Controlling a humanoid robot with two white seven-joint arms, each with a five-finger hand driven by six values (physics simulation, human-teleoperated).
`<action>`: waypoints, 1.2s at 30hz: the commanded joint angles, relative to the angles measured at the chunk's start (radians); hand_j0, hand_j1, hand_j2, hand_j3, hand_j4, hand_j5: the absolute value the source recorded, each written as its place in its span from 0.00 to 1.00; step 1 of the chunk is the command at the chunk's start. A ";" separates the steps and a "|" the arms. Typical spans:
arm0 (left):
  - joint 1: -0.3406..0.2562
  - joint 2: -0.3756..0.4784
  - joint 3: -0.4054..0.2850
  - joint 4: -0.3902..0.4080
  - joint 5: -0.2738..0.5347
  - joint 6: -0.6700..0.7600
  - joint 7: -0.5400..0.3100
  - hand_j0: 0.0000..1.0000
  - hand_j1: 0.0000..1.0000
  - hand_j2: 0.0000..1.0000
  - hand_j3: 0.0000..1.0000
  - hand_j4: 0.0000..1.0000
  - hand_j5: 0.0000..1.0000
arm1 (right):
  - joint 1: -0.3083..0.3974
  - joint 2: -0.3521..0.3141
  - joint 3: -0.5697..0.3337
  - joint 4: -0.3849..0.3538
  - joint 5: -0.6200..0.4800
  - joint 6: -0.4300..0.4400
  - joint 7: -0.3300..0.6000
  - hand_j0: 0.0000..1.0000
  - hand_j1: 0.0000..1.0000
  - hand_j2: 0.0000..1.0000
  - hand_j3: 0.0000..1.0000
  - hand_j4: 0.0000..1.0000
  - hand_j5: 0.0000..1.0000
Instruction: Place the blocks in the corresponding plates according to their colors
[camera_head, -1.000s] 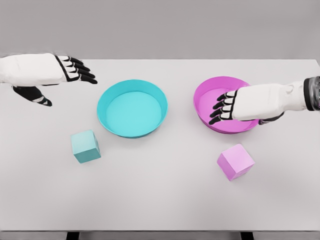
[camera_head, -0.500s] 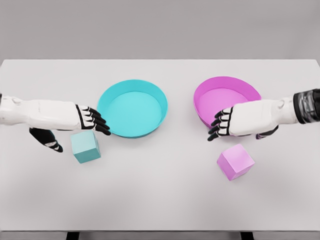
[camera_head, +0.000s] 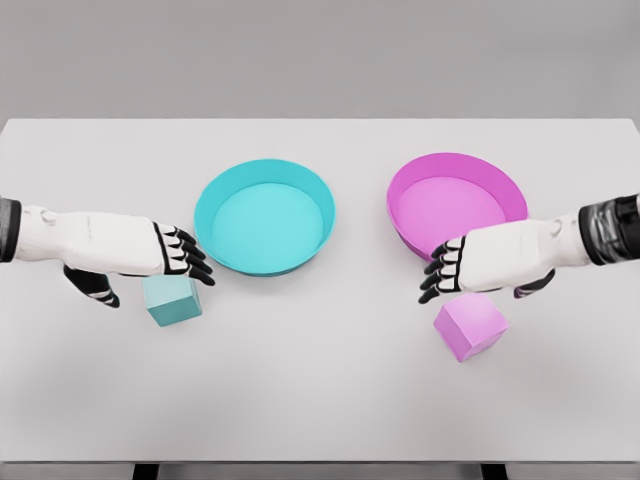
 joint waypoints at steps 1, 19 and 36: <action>0.000 -0.012 0.003 0.001 -0.033 0.002 0.000 0.99 0.99 0.99 0.99 0.99 0.99 | 0.000 0.000 0.007 -0.001 0.000 0.002 0.000 1.00 1.00 1.00 1.00 1.00 1.00; 0.051 -0.078 0.018 0.042 -0.084 0.002 0.000 0.93 0.93 0.93 0.93 0.93 0.93 | -0.002 0.012 0.027 -0.001 0.060 0.002 0.000 1.00 1.00 1.00 1.00 1.00 1.00; 0.080 -0.095 0.018 0.075 -0.098 0.002 0.000 0.93 0.93 0.93 0.93 0.93 0.93 | -0.002 0.033 0.067 -0.001 0.066 0.002 0.000 1.00 1.00 1.00 1.00 1.00 1.00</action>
